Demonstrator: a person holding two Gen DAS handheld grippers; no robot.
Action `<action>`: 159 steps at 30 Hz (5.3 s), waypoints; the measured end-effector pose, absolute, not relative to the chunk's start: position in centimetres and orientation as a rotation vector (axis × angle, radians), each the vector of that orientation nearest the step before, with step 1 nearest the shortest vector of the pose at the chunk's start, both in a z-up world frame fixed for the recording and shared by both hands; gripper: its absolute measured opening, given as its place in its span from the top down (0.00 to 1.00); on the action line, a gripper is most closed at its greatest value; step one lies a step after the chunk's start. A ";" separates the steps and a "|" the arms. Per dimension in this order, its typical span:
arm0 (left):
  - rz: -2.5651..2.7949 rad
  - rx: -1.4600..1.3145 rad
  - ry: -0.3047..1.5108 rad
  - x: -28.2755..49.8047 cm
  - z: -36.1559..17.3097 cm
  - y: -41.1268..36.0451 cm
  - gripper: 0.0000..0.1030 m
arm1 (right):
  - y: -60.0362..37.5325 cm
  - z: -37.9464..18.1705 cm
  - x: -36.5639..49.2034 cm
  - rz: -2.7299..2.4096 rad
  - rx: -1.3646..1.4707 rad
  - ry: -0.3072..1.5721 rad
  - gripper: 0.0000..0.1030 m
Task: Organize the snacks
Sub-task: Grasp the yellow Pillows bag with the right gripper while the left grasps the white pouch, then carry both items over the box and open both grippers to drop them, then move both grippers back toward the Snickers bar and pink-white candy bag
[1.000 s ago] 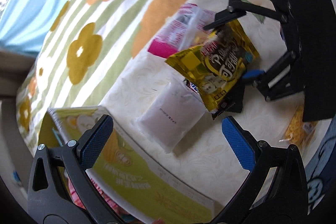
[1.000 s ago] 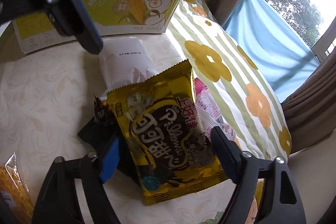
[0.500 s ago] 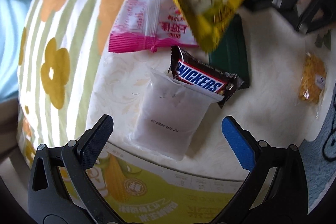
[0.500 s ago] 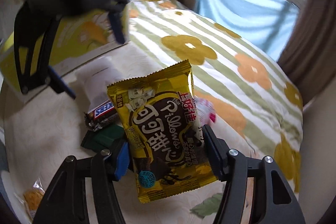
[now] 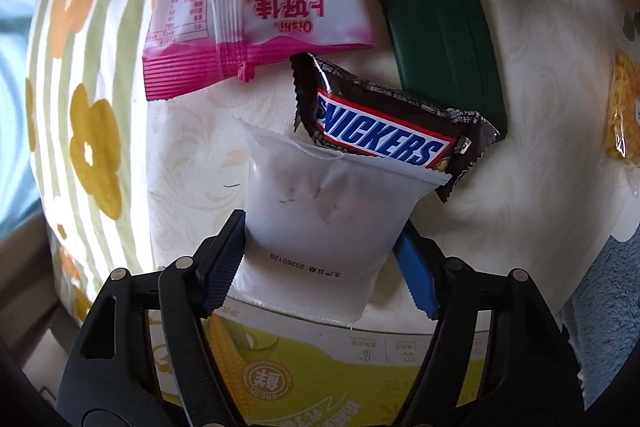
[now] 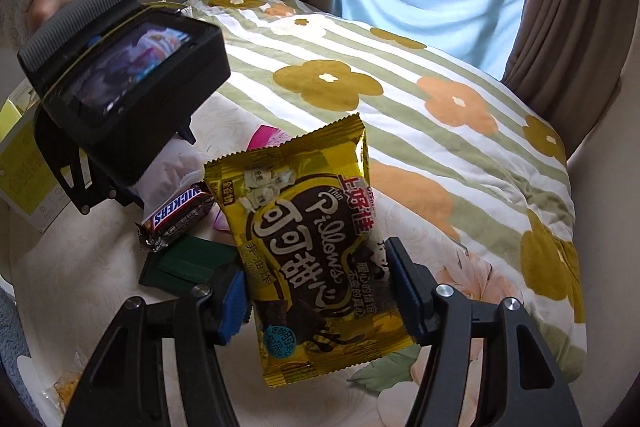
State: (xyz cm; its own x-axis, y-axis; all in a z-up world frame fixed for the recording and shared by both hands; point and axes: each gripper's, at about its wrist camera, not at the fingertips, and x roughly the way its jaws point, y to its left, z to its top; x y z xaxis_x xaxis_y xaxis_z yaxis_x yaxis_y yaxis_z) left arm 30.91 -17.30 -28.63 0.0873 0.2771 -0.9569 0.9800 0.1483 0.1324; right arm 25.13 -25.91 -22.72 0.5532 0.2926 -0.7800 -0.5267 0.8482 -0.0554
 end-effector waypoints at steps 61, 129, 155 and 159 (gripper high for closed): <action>-0.091 -0.096 1.114 17.3 -9.4 17.7 0.41 | -0.4 -7.3 21.1 0.736 -0.188 0.860 0.44; -0.306 -0.147 0.977 17.3 -7.3 6.8 0.00 | -15.3 -6.3 21.2 0.346 -0.040 0.897 0.01; -0.265 -0.193 1.144 24.8 -21.7 -12.3 0.08 | -27.4 -18.4 29.8 0.593 -0.210 0.931 0.01; -0.266 -0.187 1.154 25.6 -24.5 -12.8 0.22 | -26.8 -21.2 29.8 0.653 -0.261 0.915 0.01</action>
State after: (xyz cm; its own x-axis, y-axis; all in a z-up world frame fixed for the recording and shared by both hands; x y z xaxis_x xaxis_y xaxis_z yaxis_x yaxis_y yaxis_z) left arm 25.62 -12.77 -24.48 0.3788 -0.3026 -0.8746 0.1110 0.9531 -0.2816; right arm 29.76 -26.84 -21.16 0.4352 0.4110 -0.8010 -0.6244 0.7788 0.0603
